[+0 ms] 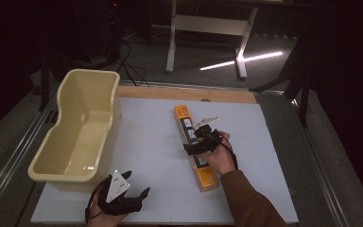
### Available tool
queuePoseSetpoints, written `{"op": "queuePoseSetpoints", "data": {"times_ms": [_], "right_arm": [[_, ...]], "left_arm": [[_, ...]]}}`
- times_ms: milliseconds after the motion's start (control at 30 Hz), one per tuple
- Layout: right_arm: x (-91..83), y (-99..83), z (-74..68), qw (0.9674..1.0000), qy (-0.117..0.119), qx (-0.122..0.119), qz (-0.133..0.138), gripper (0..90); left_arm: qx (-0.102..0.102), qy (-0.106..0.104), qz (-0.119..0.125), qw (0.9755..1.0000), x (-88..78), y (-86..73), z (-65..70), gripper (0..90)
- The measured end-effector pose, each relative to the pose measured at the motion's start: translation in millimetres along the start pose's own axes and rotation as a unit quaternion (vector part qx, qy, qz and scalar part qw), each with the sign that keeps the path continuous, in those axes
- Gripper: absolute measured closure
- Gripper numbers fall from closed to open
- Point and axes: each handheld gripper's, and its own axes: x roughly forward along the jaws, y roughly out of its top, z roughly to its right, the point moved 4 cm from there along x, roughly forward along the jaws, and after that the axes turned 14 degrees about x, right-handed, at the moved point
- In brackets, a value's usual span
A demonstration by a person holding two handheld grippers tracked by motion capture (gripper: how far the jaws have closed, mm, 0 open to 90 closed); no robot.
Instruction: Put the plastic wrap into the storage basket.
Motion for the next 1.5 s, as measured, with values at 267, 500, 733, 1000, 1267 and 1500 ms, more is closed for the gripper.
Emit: {"op": "queuePoseSetpoints", "data": {"times_ms": [267, 500, 733, 1000, 1267, 1500], "right_arm": [[22.2, 2.2, 6.9, 0.9984, -0.013, 0.023, -0.050, 19.1], [37.5, 6.8, 5.3, 0.9935, -0.031, 0.034, -0.104, 24.3], [30.8, 9.7, 10.1, 0.9874, -0.058, 0.015, -0.147, 30.8], [24.4, 8.8, 20.7, 0.9818, -0.047, 0.019, -0.183, 32.5], [36.9, 18.6, 20.7, 0.9686, -0.056, 0.045, -0.238, 32.0], [41.4, 21.6, 19.3, 0.9503, -0.082, 0.093, -0.285, 36.7]], "left_arm": [[0.003, -0.003, 0.000, 1.0000, 0.9, 0.4, 1.0, 19.8], [0.005, -0.006, -0.004, 1.0000, 2.8, 0.6, 3.6, 19.8], [0.003, -0.005, -0.002, 1.0000, 1.4, 0.3, 3.1, 19.8], [0.004, -0.005, -0.004, 1.0000, 2.5, 0.4, 3.1, 19.9], [0.004, -0.005, -0.003, 1.0000, 1.8, 0.8, 2.8, 20.1], [0.003, -0.004, -0.002, 1.0000, 0.9, 1.3, 2.4, 20.2]]}}
